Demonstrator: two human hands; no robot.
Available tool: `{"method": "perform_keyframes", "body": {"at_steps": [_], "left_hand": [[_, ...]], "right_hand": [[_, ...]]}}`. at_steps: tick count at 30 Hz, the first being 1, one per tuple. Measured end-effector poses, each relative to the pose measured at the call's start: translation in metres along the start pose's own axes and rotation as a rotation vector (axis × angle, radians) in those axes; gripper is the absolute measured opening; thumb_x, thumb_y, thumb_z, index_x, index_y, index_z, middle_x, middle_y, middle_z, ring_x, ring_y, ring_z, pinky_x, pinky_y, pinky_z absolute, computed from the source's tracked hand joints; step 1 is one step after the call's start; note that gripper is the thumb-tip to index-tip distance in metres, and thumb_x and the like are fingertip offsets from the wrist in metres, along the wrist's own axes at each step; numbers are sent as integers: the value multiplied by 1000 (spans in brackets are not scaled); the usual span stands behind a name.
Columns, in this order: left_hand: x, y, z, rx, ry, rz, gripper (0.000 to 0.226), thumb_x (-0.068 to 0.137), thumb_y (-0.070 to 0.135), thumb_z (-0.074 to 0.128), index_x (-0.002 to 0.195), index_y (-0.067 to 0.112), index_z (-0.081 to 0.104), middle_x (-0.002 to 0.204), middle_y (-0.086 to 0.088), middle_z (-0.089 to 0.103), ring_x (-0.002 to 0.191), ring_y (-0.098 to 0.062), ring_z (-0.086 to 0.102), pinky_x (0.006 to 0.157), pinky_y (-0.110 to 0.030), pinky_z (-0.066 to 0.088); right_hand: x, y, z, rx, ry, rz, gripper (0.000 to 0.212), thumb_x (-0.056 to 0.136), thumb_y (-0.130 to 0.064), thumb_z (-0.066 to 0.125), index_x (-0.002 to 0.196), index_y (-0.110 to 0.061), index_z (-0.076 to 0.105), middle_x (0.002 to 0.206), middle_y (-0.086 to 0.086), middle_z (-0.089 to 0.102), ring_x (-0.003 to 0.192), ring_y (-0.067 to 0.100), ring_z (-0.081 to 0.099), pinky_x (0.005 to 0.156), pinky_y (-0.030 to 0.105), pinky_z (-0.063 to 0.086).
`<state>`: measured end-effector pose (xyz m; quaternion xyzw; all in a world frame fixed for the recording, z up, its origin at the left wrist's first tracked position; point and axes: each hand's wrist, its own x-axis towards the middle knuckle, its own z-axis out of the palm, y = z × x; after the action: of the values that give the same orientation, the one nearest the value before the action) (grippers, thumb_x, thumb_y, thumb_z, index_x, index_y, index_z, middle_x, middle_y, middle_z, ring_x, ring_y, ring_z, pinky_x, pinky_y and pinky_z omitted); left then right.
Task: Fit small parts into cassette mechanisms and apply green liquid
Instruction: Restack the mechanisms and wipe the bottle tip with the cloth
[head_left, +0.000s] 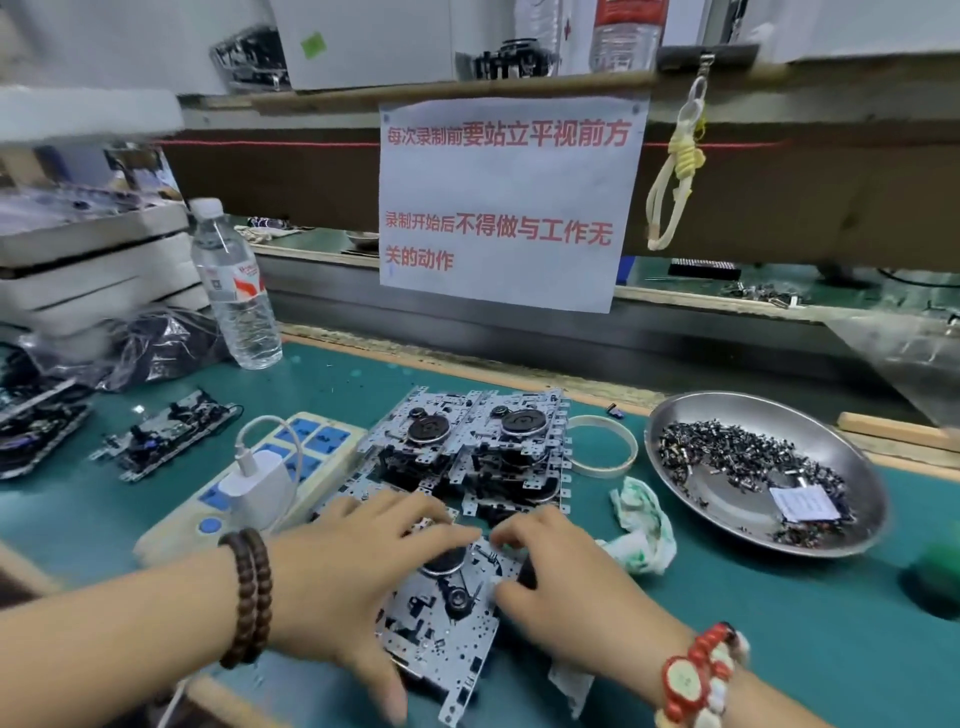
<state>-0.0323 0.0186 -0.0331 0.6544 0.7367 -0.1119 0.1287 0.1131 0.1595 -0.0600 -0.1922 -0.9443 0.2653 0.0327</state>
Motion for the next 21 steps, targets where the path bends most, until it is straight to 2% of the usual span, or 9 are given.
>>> {"method": "perform_keyframes", "body": {"at_steps": [2, 4, 8, 12, 16, 19, 21], "left_hand": [[-2, 7, 11, 11, -20, 6, 116, 59, 74, 65, 132, 56, -24, 144, 24, -10, 132, 0, 0, 111, -39, 8], [-2, 10, 19, 7, -1, 5, 113, 64, 73, 63, 129, 56, -29, 144, 24, -18, 136, -4, -2, 112, -42, 7], [-2, 15, 19, -20, 34, -1, 109, 67, 74, 58, 122, 60, -35, 145, 25, -15, 135, -5, 7, 112, -37, 14], [-4, 19, 25, -46, 47, -6, 103, 69, 76, 54, 128, 59, -29, 146, 25, -18, 138, -4, 1, 113, -41, 4], [-3, 28, 25, -194, 6, -38, 98, 68, 79, 51, 126, 63, -27, 144, 32, -21, 140, -2, -12, 114, -47, -5], [0, 39, 25, -212, 20, -44, 95, 70, 77, 49, 129, 61, -24, 144, 31, -20, 139, 0, -13, 115, -44, -4], [3, 48, 28, -208, 51, -46, 91, 78, 67, 52, 131, 59, -21, 142, 32, -18, 137, 3, -14, 114, -44, -6]], "right_hand": [[-1, -2, 2, -46, 12, -5, 44, 91, -37, 48, 132, -26, 40, 127, -5, 37, 116, 15, 42, 96, 28, 36], [-1, -1, 3, -29, 6, -3, 45, 91, -37, 49, 133, -25, 37, 127, -6, 33, 112, 14, 44, 93, 28, 37], [2, 2, 4, 20, -10, 51, 29, 91, -31, 47, 117, -22, 38, 115, -4, 30, 88, 15, 47, 81, 30, 41], [3, 8, 4, 106, -3, 42, 21, 90, -26, 48, 109, -24, 39, 107, -7, 32, 95, 13, 53, 86, 27, 42], [-4, 14, 2, 161, 26, 65, 17, 88, -25, 50, 102, -26, 40, 102, -7, 38, 87, 10, 49, 81, 21, 39], [-7, 16, 0, 149, 19, 95, 23, 88, -27, 49, 111, -23, 45, 100, -5, 42, 88, 11, 44, 78, 21, 35], [-11, 17, -1, 83, -5, 103, 31, 90, -32, 47, 119, -20, 45, 100, -6, 44, 91, 12, 44, 77, 24, 34]]}}
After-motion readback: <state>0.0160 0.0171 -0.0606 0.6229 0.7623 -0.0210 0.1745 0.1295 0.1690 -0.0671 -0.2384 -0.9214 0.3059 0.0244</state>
